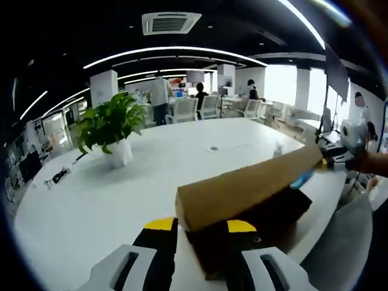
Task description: Operate the shoe box by opening the lid, removing the specified soft item, and placing it in the target area until the item is outside and the box remains undamaged.
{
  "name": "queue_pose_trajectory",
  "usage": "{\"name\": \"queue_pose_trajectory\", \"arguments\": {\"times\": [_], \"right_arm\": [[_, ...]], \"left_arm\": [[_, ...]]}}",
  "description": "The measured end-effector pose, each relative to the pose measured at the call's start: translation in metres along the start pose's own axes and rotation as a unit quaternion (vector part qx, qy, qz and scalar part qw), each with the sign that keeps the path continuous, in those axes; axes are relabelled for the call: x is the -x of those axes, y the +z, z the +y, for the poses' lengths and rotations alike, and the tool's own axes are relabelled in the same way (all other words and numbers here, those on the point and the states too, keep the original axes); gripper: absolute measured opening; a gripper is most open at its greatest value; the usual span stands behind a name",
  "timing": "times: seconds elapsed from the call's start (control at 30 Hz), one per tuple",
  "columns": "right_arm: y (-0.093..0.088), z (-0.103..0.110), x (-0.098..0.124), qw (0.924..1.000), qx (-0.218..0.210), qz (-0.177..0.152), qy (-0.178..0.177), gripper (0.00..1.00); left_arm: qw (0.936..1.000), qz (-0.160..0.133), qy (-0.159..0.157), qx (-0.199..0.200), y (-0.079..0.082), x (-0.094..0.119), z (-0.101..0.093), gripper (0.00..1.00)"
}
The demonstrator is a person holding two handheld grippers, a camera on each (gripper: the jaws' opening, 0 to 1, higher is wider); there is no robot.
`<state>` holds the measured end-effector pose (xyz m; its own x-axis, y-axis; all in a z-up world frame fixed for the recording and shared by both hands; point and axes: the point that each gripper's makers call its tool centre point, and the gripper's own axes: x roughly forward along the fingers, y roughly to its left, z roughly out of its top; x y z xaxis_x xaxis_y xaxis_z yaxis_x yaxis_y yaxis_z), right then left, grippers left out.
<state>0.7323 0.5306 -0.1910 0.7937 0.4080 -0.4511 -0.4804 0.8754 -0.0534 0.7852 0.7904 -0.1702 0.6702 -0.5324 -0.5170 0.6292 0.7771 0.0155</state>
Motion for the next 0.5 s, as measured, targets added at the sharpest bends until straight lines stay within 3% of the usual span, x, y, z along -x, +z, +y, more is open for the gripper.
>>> {"name": "queue_pose_trajectory", "arguments": {"times": [0.5], "right_arm": [[-0.018,0.015,0.005,0.9994,0.026,0.000,0.020,0.20]], "left_arm": [[0.9994,0.020,-0.016,-0.026,-0.018,-0.001,-0.004,0.32]]}}
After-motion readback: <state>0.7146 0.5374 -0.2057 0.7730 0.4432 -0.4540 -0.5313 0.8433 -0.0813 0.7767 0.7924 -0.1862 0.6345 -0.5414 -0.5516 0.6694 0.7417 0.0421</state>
